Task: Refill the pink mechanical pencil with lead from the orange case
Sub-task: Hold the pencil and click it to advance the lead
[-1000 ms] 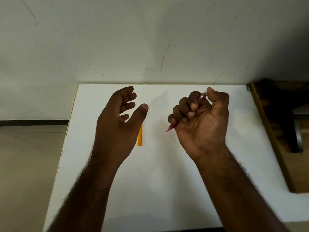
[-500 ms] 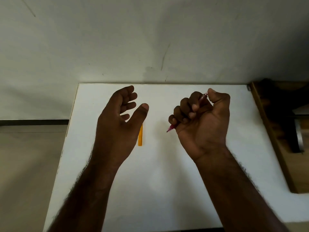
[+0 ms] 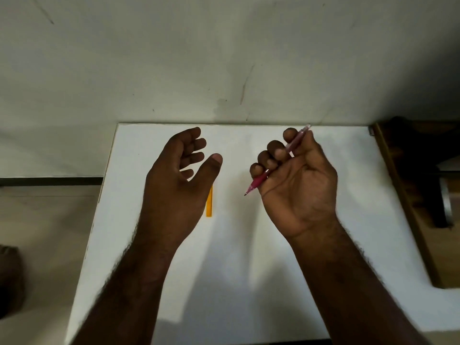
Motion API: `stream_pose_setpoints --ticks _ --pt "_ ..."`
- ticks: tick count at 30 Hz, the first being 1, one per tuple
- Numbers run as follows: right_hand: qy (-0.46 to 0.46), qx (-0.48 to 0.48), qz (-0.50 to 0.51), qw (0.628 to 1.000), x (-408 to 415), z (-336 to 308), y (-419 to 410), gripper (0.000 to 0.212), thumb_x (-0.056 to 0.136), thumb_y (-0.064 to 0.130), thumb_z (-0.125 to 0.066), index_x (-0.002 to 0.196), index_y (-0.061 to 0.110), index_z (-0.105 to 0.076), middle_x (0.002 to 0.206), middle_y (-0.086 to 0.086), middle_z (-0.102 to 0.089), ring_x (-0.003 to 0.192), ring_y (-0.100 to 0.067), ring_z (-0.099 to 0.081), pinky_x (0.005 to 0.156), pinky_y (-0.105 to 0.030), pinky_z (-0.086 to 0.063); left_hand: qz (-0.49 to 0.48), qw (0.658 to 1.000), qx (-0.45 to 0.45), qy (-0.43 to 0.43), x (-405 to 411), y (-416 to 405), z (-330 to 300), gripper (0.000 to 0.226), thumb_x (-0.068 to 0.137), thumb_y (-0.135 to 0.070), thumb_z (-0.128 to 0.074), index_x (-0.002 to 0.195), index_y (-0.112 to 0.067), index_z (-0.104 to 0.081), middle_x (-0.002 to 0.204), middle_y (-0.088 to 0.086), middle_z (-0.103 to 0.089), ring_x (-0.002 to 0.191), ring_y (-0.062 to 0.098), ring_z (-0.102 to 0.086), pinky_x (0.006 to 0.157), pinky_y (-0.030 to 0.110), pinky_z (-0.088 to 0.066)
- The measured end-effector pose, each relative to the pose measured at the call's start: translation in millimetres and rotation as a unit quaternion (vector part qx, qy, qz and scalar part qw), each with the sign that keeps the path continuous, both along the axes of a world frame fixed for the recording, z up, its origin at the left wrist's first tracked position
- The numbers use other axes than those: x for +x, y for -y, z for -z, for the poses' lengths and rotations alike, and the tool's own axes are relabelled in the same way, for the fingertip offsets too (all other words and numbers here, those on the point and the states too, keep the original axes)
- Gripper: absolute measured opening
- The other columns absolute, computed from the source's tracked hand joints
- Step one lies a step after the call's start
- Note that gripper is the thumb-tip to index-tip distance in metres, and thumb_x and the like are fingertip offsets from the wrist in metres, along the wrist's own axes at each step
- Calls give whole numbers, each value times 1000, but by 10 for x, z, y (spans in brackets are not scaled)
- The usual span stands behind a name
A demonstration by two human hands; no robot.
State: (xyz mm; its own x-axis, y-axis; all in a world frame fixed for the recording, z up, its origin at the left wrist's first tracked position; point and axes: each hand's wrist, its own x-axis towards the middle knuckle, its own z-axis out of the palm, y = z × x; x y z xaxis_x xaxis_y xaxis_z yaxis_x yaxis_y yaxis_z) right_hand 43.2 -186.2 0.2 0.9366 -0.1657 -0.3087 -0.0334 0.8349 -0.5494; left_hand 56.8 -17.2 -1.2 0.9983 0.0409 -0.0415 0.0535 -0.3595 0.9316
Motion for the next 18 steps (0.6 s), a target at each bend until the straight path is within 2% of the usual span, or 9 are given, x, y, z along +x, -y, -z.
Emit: stream_pose_setpoints --ticks 4,8,9,13,18 --pt "6 -6 19 1000 4 20 -13 36 108 42 -36 93 20 -60 71 1 -49 63 -15 -43 71 -33 -38 1 1000 -2 1 0 3 9 43 89 -38 -69 130 -37 -57 118 -26 -66 104 -14 -60 76 -2 -41" --pt "-10 -15 -3 1000 -1 -12 -11 55 99 66 -36 79 18 -56 66 1 -39 58 -16 -33 61 -33 -32 3 1000 -1 2 3 3 14 43 89 -38 -69 130 -36 -57 119 -25 -66 104 -14 -60 76 -2 -41" --pt "-12 -15 -6 1000 1 -21 -9 56 98 66 -38 73 18 -53 64 1 -36 56 -16 -29 59 -34 -30 4 1000 -2 3 1 2 16 43 89 -38 -69 130 -36 -57 119 -25 -66 104 -13 -60 76 -2 -41" --pt "-9 -14 -2 1000 -7 -40 8 46 97 49 -41 64 17 -40 57 1 -30 54 -18 -21 55 -32 -28 3 1000 -2 6 0 9 15 43 89 -39 -68 130 -36 -57 118 -26 -66 104 -15 -59 76 -3 -40" --pt "-16 -18 -2 1000 -10 -54 -1 50 98 55 -39 65 17 -41 60 0 -28 60 -20 -16 58 -34 -24 4 1000 1 4 -6 5 13 42 88 -40 -69 128 -39 -57 117 -27 -66 102 -17 -58 75 -4 -39"
